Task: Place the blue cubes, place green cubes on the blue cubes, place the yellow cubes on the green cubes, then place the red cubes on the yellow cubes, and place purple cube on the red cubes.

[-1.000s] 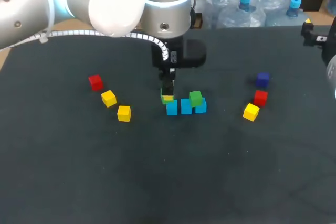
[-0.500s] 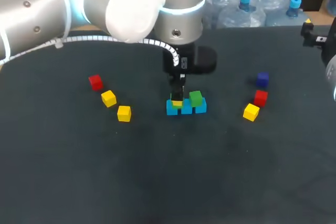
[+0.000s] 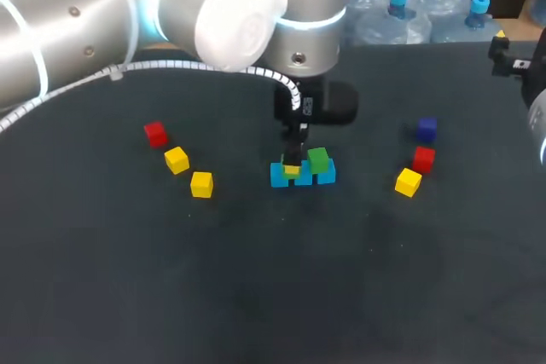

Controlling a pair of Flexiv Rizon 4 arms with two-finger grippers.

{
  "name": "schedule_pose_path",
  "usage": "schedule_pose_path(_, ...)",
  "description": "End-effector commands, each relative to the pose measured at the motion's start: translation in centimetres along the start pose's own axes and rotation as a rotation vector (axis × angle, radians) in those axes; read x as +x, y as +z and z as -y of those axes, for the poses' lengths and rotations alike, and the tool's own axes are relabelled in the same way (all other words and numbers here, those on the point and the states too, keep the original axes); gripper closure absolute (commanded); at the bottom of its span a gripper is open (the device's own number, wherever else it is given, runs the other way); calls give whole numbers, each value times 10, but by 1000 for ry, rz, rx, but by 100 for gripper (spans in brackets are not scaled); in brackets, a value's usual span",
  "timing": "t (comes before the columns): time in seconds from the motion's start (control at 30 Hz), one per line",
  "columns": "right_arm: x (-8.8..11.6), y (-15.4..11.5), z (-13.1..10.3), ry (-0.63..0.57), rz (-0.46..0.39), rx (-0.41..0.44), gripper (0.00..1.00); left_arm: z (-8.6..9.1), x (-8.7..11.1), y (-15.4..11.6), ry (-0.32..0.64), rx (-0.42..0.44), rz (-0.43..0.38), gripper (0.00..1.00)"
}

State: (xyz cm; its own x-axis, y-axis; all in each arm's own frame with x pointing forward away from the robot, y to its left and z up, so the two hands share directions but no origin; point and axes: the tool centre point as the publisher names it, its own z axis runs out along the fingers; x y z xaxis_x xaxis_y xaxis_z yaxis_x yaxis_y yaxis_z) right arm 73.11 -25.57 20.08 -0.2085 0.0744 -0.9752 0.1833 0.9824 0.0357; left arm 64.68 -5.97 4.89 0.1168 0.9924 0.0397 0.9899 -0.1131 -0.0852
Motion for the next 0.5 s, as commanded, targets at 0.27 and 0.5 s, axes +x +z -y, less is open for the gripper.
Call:
schedule_pose_path(0.27,4,1,3,1,197,-50,0,-15,-1,5,-9,25,-16,100)
schedule_pose_path(0.5,4,1,3,1,197,-50,0,-20,2,6,-21,24,-22,100)
